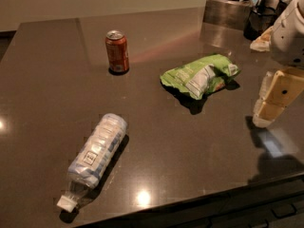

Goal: Move green rice chip bag near blue plastic bottle

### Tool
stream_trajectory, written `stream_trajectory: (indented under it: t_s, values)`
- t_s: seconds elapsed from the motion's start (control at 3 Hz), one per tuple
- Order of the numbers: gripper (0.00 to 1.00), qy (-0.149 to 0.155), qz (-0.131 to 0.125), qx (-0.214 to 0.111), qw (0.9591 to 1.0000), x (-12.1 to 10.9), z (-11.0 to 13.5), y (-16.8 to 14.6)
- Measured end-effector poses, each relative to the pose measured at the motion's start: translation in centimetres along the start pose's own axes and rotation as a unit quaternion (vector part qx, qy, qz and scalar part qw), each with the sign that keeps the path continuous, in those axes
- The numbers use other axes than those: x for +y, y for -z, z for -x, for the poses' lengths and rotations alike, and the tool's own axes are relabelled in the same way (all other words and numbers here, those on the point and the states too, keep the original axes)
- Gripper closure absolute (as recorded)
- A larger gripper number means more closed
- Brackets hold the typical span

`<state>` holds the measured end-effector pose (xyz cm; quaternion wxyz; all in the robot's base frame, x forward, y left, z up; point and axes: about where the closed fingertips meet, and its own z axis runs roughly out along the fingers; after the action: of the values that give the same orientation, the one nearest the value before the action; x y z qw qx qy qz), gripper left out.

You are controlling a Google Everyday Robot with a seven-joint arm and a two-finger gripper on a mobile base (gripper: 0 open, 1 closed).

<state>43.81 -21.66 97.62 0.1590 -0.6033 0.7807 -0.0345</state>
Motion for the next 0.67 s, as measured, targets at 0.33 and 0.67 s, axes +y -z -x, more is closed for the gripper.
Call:
stream_trajectory:
  t_s: [0.33, 0.67]
  values:
    - [0.00, 0.007, -0.003, 0.000, 1.0000, -0.9, 0.4, -0.6]
    - [0.00, 0.020, 0.006, 0.006, 0.9998, -3.1, 1.3, -2.7]
